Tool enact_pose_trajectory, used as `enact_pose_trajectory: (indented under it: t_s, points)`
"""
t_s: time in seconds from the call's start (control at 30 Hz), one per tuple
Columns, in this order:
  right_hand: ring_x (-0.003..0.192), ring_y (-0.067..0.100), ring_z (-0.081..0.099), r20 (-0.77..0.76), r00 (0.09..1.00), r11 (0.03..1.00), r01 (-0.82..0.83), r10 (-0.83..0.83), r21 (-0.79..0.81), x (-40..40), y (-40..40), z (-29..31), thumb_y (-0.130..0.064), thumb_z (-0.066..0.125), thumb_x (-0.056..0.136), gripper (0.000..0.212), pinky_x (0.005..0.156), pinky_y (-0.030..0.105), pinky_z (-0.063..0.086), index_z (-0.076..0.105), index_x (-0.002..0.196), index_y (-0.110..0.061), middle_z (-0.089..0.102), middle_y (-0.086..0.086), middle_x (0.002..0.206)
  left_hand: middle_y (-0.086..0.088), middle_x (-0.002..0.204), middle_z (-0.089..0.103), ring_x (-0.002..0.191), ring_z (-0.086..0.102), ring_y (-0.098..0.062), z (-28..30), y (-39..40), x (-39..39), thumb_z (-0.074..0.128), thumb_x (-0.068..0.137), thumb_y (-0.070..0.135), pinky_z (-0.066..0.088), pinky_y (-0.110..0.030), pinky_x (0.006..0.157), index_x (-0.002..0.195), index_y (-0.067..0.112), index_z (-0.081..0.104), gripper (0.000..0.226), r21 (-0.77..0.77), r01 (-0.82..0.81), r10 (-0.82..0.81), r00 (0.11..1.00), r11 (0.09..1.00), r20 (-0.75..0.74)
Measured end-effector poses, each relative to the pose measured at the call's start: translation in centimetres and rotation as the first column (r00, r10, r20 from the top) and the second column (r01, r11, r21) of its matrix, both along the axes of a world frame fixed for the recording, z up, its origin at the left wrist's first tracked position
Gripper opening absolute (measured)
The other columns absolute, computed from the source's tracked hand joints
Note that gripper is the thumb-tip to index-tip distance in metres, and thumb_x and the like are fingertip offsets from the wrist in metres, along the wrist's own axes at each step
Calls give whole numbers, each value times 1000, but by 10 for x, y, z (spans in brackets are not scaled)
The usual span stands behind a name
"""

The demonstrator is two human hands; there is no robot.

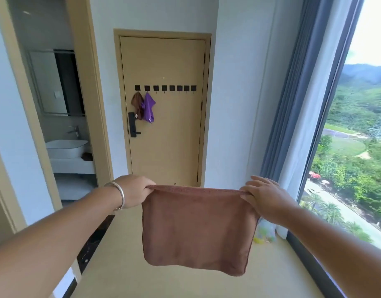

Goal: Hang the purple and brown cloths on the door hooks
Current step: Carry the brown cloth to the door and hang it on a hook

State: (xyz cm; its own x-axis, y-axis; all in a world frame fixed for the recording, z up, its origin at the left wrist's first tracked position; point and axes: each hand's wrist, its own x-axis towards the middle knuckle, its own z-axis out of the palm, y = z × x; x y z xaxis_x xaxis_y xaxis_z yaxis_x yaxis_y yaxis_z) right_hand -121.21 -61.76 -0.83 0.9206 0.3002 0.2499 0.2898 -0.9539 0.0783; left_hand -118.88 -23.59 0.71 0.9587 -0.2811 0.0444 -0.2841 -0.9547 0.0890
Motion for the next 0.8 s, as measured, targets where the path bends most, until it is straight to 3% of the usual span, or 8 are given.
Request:
enact_pose_trajectory:
  t_s: [0.2, 0.4, 0.57, 0.8]
  points:
    - [144, 8, 21, 109, 994, 1000, -11, 11, -5, -2, 8, 92, -53, 28, 100, 44, 117, 32, 17, 58, 127, -37, 51, -19, 137, -7, 79, 62, 70, 52, -20, 95, 2, -11, 33, 100, 30, 48, -42, 76, 71, 16, 48, 35, 27, -46, 43, 995, 999, 94]
    - [144, 9, 20, 202, 979, 999, -27, 34, -39, -1, 21, 148, -53, 29, 100, 44, 118, 35, 20, 62, 121, -34, 53, -19, 135, -10, 89, 66, 79, 59, -24, 150, 10, -33, 30, 102, 30, 49, -40, 79, 86, 8, 59, 39, 68, -105, 90, 978, 992, 187]
    - [143, 9, 23, 267, 963, 999, -37, 32, 12, -1, 43, 168, -54, 30, 99, 44, 118, 35, 19, 63, 120, -33, 54, -16, 135, -7, 94, 66, 90, 62, -26, 172, 27, -43, 30, 102, 28, 48, -40, 81, 90, 11, 58, 36, 108, -132, 100, 959, 985, 267]
    - [144, 11, 21, 243, 969, 998, -42, 53, -51, 15, 77, 158, -54, 26, 100, 48, 119, 36, 16, 60, 126, -32, 52, -14, 138, -8, 91, 65, 77, 55, -21, 162, 60, -33, 30, 102, 25, 43, -33, 71, 76, 17, 49, 34, 149, -150, 105, 955, 977, 277]
